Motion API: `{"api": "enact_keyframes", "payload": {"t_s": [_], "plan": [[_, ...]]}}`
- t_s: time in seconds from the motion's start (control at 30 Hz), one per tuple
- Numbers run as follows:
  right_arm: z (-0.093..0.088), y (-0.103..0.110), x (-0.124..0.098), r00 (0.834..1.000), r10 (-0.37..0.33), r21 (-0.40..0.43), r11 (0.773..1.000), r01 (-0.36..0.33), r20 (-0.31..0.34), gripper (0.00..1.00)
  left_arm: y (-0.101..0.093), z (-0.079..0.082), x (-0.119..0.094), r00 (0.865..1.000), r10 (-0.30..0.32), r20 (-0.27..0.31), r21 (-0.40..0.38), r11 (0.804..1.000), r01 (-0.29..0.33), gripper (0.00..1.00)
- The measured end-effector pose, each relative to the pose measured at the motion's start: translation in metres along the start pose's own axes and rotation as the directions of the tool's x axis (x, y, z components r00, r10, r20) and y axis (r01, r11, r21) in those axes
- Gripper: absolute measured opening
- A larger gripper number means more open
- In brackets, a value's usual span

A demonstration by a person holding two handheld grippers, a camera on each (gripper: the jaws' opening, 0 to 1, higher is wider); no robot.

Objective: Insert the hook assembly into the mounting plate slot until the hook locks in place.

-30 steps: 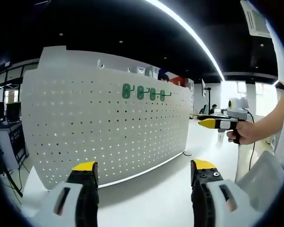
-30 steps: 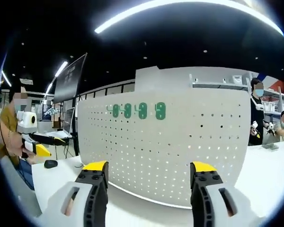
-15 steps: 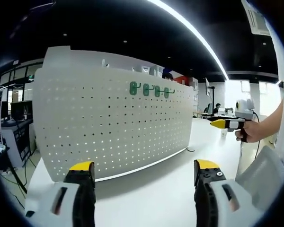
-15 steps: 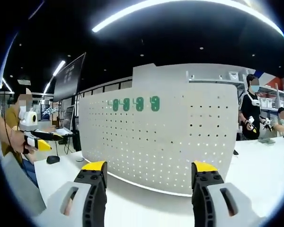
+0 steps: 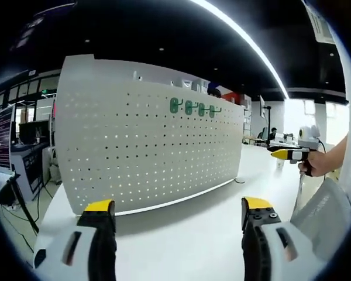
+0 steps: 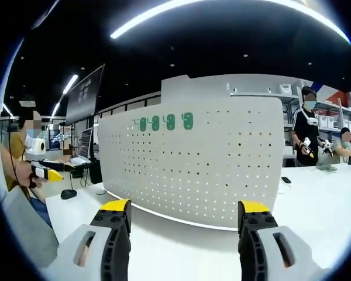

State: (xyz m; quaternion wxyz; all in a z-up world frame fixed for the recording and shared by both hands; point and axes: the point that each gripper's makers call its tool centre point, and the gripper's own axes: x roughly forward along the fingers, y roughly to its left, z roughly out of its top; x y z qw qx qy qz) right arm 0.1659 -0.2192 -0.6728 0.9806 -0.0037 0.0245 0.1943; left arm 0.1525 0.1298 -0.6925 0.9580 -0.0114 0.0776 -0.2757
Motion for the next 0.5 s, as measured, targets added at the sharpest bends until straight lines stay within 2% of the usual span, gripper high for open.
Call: {"api": "enact_keyframes", "payload": {"t_s": [0.5], "plan": [[-0.008,-0.002,-0.018,1.000,-0.020,0.020,1.000,0.021,-0.011,0.73,0.009,-0.007,-0.015,0.999,0.031,-0.010,-0.020,0.999,-0.031,0.92]]}}
